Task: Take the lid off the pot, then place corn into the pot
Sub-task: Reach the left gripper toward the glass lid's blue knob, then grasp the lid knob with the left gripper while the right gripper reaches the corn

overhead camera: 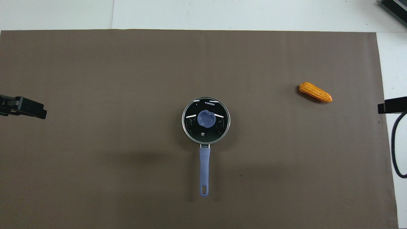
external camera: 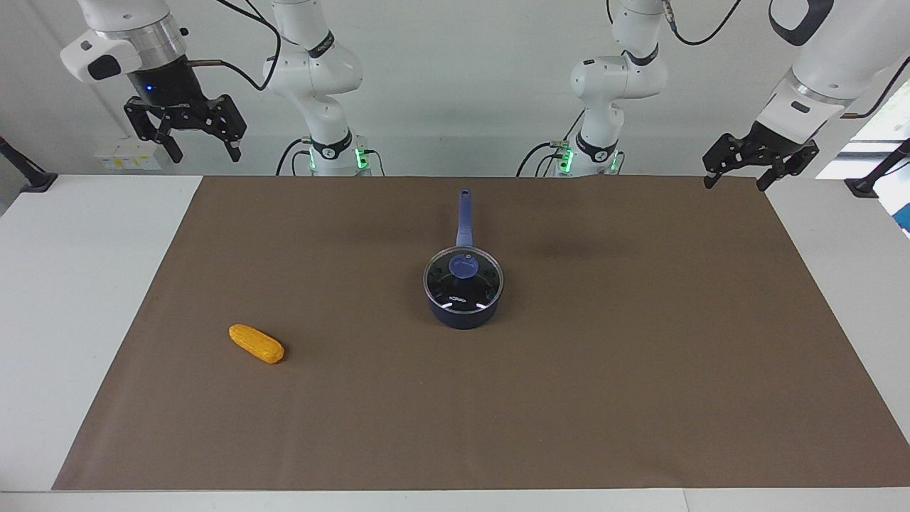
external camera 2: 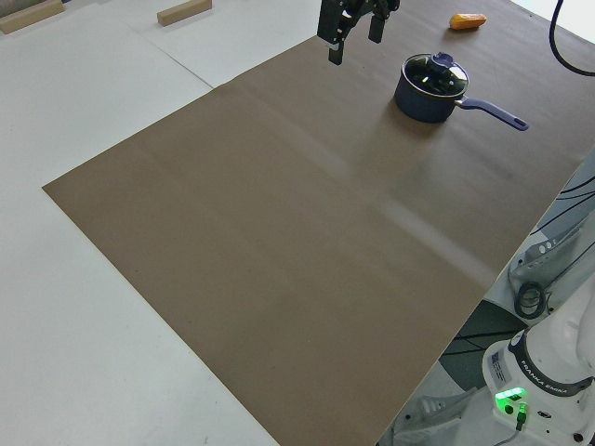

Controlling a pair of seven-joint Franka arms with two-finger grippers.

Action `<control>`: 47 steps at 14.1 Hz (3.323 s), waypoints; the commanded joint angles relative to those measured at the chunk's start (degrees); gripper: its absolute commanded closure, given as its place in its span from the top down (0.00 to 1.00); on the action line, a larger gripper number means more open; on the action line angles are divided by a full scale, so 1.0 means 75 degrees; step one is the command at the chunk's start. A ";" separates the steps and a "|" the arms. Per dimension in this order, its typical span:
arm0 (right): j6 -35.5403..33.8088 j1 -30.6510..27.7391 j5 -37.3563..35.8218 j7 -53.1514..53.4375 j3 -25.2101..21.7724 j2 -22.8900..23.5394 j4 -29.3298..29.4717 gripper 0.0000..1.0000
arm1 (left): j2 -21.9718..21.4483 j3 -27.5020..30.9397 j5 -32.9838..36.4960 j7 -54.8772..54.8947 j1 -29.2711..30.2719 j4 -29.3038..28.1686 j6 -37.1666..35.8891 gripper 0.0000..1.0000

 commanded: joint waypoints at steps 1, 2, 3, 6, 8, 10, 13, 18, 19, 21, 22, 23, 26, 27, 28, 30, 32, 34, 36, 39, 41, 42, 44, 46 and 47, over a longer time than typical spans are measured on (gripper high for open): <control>0.0103 -0.0040 -0.0021 -0.0186 0.0022 -0.0078 -0.0124 1.00 | -0.0091 0.0046 0.0134 -0.0008 -0.0390 -0.0514 0.0518 1.00; 0.0103 -0.0040 -0.0021 -0.0186 0.0022 -0.0078 -0.0124 1.00 | -0.0091 0.0046 0.0134 -0.0020 -0.0495 -0.0666 0.0682 1.00; 0.0103 -0.0040 -0.0021 -0.0186 0.0022 -0.0078 -0.0124 1.00 | -0.0091 0.0046 0.0134 -0.0043 -0.0612 -0.0807 0.0846 1.00; 0.0103 -0.0075 -0.0021 -0.0186 0.0010 -0.0078 -0.0112 1.00 | -0.0068 0.0046 0.0122 -0.0615 -0.1185 -0.1228 0.1385 1.00; 0.0021 -0.0110 -0.0009 -0.0210 0.0010 -0.0090 -0.0124 1.00 | -0.0009 0.0046 0.0122 -0.1329 -0.1666 -0.1510 0.1841 1.00; 0.0009 -0.0110 -0.0021 -0.0233 0.0010 -0.0113 -0.0171 1.00 | 0.0119 0.0035 0.0122 -0.2009 -0.2147 -0.1756 0.2333 1.00; 0.0079 -0.0110 -0.0021 -0.0233 0.0010 -0.0207 -0.0323 1.00 | 0.0552 0.0046 0.0110 -0.2620 -0.2733 -0.1746 0.2803 1.00; 0.0674 -0.0075 -0.0021 -0.0350 0.0022 -0.0184 -0.1096 1.00 | 0.1489 0.0035 0.0052 -0.4412 -0.3671 -0.1278 0.3401 1.00; 0.1106 -0.0028 -0.0032 -0.0385 0.0022 -0.0149 -0.1236 1.00 | 0.1700 0.0035 0.0040 -0.4670 -0.3800 -0.0963 0.3356 1.00; 0.1765 -0.0005 -0.0009 -0.0444 0.0022 -0.0044 -0.1564 1.00 | 0.2262 0.0035 0.0028 -0.5080 -0.4104 -0.0109 0.3040 1.00; 0.1837 0.0053 0.0003 -0.0665 0.0022 0.0061 -0.1635 1.00 | 0.2566 0.0035 0.0040 -0.5477 -0.4303 0.0208 0.2853 1.00; 0.2023 0.0054 0.0014 -0.1026 0.0022 0.0213 -0.1682 1.00 | 0.2801 0.0035 0.0040 -0.5771 -0.4421 0.0432 0.2874 1.00; 0.3006 0.0171 0.0026 -0.2805 0.0022 0.0577 -0.1951 1.00 | 0.3236 0.0023 0.0028 -0.6218 -0.4714 0.0924 0.2910 1.00; 0.3334 0.0171 0.0026 -0.3322 0.0022 0.0694 -0.2080 1.00 | 0.3446 0.0023 0.0028 -0.6463 -0.4889 0.1251 0.2829 1.00; 0.3616 0.0171 0.0026 -0.3872 0.0033 0.0881 -0.2162 1.00 | 0.3599 0.0023 0.0017 -0.6674 -0.4937 0.1463 0.2758 1.00; 0.3875 0.0171 0.0026 -0.5288 0.0022 0.1314 -0.2163 1.00 | 0.3799 0.0000 0.0075 -0.6968 -0.5159 0.1512 0.2862 1.00; 0.4074 0.0136 0.0061 -0.6543 0.0022 0.1748 -0.2163 1.00 | 0.3928 -0.0001 0.0122 -0.7098 -0.5266 0.1431 0.3096 1.00; 0.4740 0.0043 0.0131 -0.7763 0.0022 0.2193 -0.2175 1.00 | 0.3917 0.0011 0.0180 -0.7087 -0.5219 0.1419 0.3179 1.00; 0.5304 -0.0086 0.0550 -0.8643 0.0022 0.2662 -0.2175 1.00 | 0.3894 -0.0001 0.0437 -0.7075 -0.5207 0.1279 0.3272 0.98; 0.5878 -0.0391 0.1675 -1.0306 0.0022 0.3271 -0.2186 1.00 | 0.3812 -0.0001 0.0589 -0.6912 -0.5184 0.0940 0.3588 0.75; 0.6184 -0.0508 0.2134 -1.0883 0.0022 0.3554 -0.2210 1.00 | 0.3765 -0.0001 0.0684 -0.6899 -0.5184 0.0821 0.3672 0.64; 0.6197 -0.0566 0.2135 -1.1025 0.0022 0.3566 -0.2222 1.00 | 0.3765 -0.0012 0.0684 -0.6899 -0.5184 0.0821 0.3672 0.53; 0.6510 -0.0556 0.2147 -1.1248 0.0022 0.3590 -0.2489 1.00 | 0.3765 -0.0001 0.0626 -0.6922 -0.5161 0.0868 0.3660 0.12; 0.7108 -0.0544 0.2147 -1.1447 0.0022 0.3636 -0.2771 1.00 | 0.3718 0.0023 0.0602 -0.6899 -0.5149 0.0938 0.3578 0.03; 0.7389 -0.0532 0.2147 -1.1460 0.0022 0.3695 -0.2865 1.00 | 0.3625 0.0034 0.0602 -0.6888 -0.5149 0.0938 0.3543 0.03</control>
